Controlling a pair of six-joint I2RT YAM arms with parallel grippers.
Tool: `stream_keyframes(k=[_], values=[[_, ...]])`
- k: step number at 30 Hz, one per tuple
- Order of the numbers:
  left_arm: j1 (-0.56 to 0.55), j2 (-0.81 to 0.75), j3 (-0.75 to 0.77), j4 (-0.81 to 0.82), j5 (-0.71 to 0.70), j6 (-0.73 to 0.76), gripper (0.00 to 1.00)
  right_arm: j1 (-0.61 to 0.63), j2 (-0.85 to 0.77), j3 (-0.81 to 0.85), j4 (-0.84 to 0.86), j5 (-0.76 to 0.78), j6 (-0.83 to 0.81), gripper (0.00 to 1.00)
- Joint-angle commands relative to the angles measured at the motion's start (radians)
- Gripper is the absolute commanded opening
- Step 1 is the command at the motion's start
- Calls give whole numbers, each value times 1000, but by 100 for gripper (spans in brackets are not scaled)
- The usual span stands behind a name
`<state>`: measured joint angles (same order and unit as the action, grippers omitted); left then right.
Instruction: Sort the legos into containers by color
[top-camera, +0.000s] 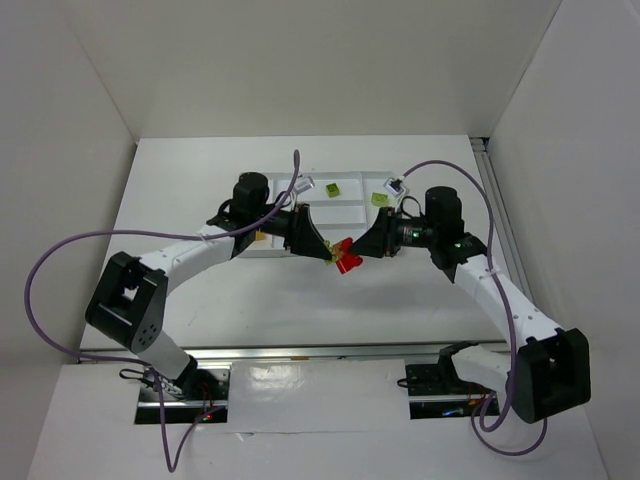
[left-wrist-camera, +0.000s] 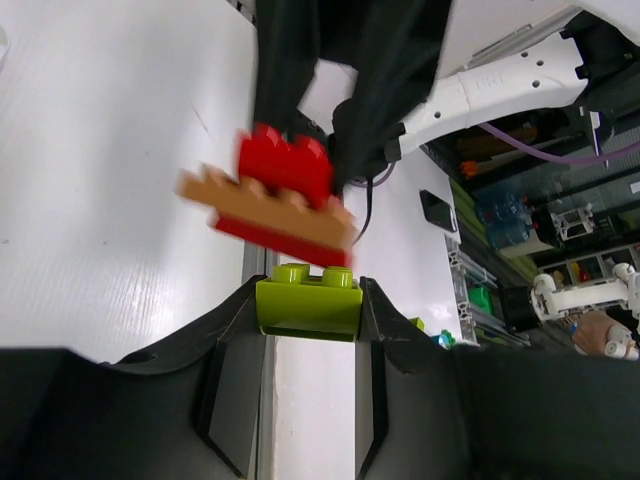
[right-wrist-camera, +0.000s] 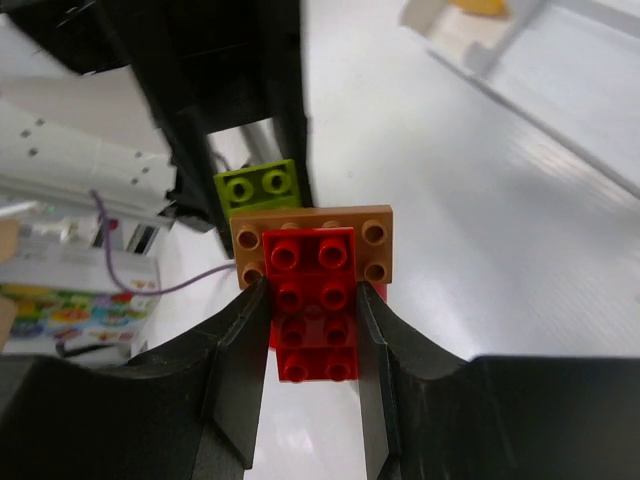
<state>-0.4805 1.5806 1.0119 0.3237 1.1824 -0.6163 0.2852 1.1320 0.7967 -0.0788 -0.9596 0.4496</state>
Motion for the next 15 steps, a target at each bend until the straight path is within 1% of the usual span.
stream_keyframes(k=[1, 4, 6, 7, 8, 9, 10, 11, 12, 13, 14, 15], values=[[2, -16, -10, 2, 33, 42, 0, -49, -31, 39, -62, 98, -43, 19], [26, -25, -42, -8, 33, 43, 0, -72, -40, 39, -62, 88, -43, 19], [61, -36, -42, -66, 8, 58, 0, -72, -40, 39, -91, 117, -52, 19], [77, -36, -18, -124, -16, 94, 0, -72, -40, 39, -108, 143, -64, 19], [94, -36, 3, -188, -109, 107, 0, -72, -40, 48, -125, 180, -65, 19], [129, -36, 29, -298, -157, 107, 0, -72, -40, 49, -142, 246, -65, 19], [144, -6, 80, -333, -197, 107, 0, -72, -40, 49, -169, 287, -65, 19], [157, 10, 103, -360, -298, 52, 0, -72, -40, 49, -179, 326, -65, 19], [157, 25, 123, -377, -341, 21, 0, -72, -40, 49, -179, 352, -51, 19], [166, 41, 140, -377, -384, -9, 0, -72, -54, 49, -190, 413, -42, 19], [166, 57, 190, -397, -432, -51, 0, -72, -67, 49, -190, 436, -32, 19], [166, 100, 226, -416, -514, -63, 0, -72, -67, 38, -199, 450, -32, 19]])
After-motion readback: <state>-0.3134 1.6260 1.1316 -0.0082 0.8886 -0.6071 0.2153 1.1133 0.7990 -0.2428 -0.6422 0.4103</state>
